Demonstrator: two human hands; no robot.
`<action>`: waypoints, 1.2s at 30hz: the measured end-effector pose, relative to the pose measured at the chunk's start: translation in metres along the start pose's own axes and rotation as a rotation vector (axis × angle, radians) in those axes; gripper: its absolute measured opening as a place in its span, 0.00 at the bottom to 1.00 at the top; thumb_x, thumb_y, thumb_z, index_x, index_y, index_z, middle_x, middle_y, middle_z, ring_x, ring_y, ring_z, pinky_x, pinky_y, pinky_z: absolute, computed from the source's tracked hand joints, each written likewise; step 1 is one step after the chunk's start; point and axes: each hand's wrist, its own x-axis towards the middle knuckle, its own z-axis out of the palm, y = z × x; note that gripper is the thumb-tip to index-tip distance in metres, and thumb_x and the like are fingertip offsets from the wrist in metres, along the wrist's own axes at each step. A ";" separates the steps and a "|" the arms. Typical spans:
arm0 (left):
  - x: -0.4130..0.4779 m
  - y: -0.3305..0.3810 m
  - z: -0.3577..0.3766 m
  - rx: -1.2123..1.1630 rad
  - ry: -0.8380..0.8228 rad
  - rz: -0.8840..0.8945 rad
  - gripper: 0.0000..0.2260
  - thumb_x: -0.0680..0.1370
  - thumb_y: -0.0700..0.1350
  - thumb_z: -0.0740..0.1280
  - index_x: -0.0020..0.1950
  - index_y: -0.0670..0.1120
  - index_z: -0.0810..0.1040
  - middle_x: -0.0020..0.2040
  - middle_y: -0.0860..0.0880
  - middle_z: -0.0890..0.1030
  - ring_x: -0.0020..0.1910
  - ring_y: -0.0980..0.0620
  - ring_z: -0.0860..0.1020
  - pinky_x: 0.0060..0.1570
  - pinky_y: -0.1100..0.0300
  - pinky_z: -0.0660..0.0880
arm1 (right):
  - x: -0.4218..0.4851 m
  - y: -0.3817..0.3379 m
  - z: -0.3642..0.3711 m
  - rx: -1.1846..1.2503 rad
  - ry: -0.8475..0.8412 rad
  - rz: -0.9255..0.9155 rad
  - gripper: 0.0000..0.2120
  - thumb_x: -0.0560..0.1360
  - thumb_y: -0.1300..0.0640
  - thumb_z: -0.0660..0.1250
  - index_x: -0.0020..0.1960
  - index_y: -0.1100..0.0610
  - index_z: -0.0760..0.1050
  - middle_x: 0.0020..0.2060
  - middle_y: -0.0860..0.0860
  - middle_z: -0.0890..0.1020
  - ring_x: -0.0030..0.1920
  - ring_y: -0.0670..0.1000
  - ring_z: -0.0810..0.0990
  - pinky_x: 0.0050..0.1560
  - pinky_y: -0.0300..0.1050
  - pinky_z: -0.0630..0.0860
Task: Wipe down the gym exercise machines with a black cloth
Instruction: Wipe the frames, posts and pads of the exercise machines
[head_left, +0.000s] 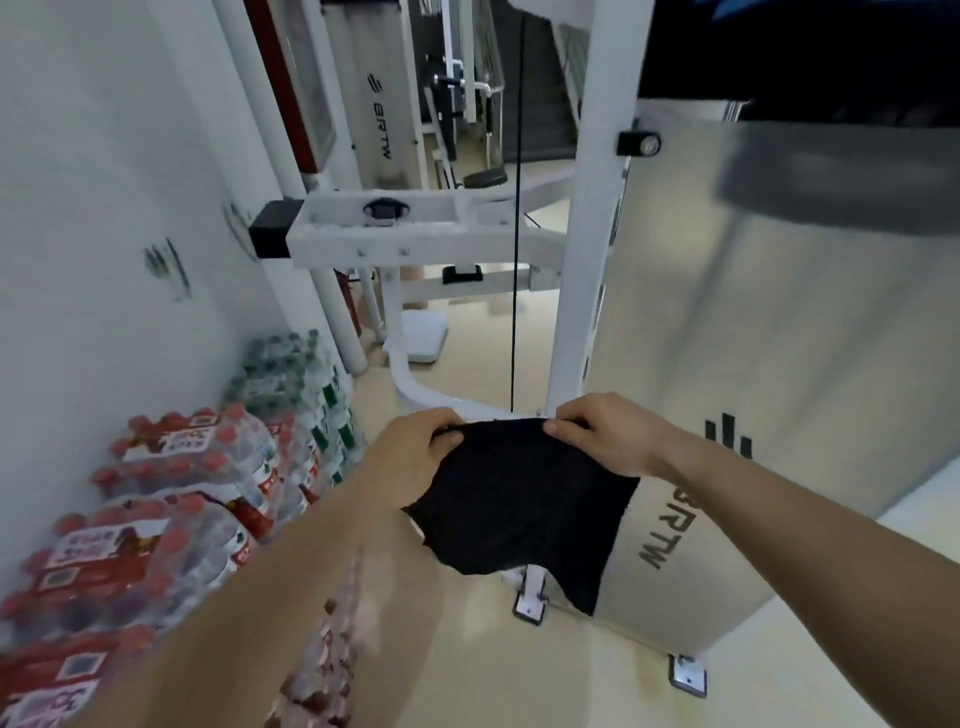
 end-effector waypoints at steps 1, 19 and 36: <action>0.009 0.012 -0.010 0.003 0.028 0.009 0.08 0.83 0.44 0.64 0.48 0.56 0.77 0.44 0.56 0.80 0.47 0.54 0.77 0.47 0.61 0.69 | 0.002 0.001 -0.015 -0.005 0.033 -0.004 0.22 0.82 0.42 0.57 0.33 0.52 0.68 0.30 0.48 0.73 0.33 0.50 0.74 0.35 0.44 0.66; 0.162 0.110 -0.183 -0.344 0.067 0.389 0.07 0.82 0.42 0.65 0.50 0.49 0.82 0.41 0.55 0.83 0.43 0.56 0.81 0.48 0.59 0.76 | 0.029 -0.068 -0.198 -0.212 0.786 0.029 0.12 0.79 0.39 0.61 0.48 0.45 0.76 0.39 0.42 0.80 0.41 0.45 0.78 0.39 0.45 0.75; 0.287 0.282 -0.282 -0.251 0.747 0.790 0.17 0.83 0.54 0.58 0.64 0.44 0.70 0.57 0.48 0.77 0.53 0.52 0.74 0.49 0.56 0.68 | 0.069 -0.143 -0.373 -0.858 1.489 0.270 0.21 0.81 0.39 0.54 0.58 0.57 0.70 0.49 0.53 0.80 0.45 0.58 0.78 0.39 0.48 0.64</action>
